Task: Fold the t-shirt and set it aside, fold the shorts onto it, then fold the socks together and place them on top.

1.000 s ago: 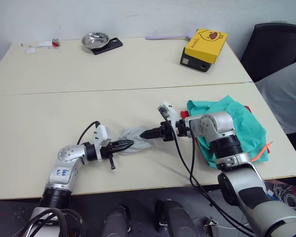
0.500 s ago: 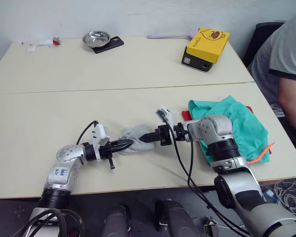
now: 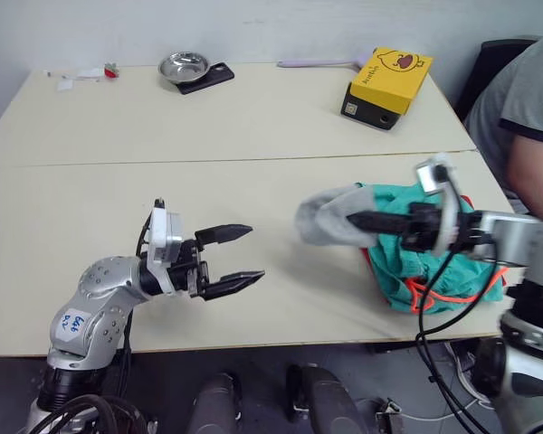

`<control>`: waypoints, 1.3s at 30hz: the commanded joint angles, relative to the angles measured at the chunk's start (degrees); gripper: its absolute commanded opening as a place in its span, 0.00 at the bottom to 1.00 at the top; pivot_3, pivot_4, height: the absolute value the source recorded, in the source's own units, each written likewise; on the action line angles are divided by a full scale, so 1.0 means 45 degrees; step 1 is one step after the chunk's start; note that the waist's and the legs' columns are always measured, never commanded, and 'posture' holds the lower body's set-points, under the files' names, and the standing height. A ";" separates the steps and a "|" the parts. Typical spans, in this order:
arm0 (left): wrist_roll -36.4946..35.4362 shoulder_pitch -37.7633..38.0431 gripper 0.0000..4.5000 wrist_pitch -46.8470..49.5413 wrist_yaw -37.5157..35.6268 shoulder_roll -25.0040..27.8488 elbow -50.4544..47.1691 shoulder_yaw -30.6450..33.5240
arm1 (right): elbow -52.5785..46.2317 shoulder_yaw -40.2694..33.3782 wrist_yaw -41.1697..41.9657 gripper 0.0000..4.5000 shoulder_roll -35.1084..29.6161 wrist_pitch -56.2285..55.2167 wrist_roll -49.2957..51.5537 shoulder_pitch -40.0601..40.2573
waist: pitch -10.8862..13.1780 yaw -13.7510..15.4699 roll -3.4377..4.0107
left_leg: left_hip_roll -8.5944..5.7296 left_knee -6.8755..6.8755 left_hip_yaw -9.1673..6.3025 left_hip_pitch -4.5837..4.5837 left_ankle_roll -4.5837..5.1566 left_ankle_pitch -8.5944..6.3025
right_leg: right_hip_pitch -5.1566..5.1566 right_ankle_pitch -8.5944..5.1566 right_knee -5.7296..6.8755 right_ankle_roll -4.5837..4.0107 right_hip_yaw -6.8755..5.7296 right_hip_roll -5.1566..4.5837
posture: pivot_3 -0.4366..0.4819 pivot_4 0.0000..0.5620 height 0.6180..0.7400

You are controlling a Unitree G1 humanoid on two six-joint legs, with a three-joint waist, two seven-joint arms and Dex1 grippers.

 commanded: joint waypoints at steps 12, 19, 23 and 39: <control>-0.0720 -0.0006 1.00 -0.0072 0.0033 0.0171 -0.0544 0.0529 | 0.3970 -0.1590 -0.1191 0.00 -0.3282 -0.1569 -0.2351 0.2744 | 0.0003 0.0008 -0.0004 | -0.0016 0.0012 0.0018 -0.0010 0.0011 0.0021 | 0.0014 0.0029 -0.0051 0.0045 0.0036 0.0016 | 0.48 0.27 1.00; -0.0332 -0.0242 1.00 -0.0283 -0.0024 0.0354 -0.0326 0.0446 | 0.3691 -0.1668 -0.1253 0.31 -0.3153 -0.2614 -0.2846 0.3337 | 0.0010 0.0026 0.0010 | -0.0019 0.0001 0.0032 -0.0008 -0.0071 0.0091 | 0.0010 0.0054 -0.0055 0.0064 0.0079 0.0032 | 0.48 0.27 1.00; -0.0041 -0.0125 1.00 -0.0569 -0.0211 0.0560 -0.0079 0.0527 | 0.2109 -0.1919 -0.0317 0.56 -0.3935 -0.2914 -0.2643 0.4745 | 0.0010 0.0047 0.0011 | -0.0010 -0.0013 0.0029 -0.0012 -0.0086 0.0099 | 0.0010 0.0053 -0.0076 0.0066 0.0079 0.0046 | 0.48 0.27 1.00; 0.1884 0.0863 1.00 -0.1349 -0.0236 0.2849 0.1047 0.1491 | -0.0965 0.0210 0.3661 0.99 -0.3818 -1.1489 -0.3749 0.4363 | 0.0049 -0.0181 -0.0064 | 0.0077 -0.0054 0.0141 0.0114 -0.0118 0.0071 | 0.0038 0.0078 -0.0110 0.0060 0.0215 0.0168 | 0.48 0.27 1.00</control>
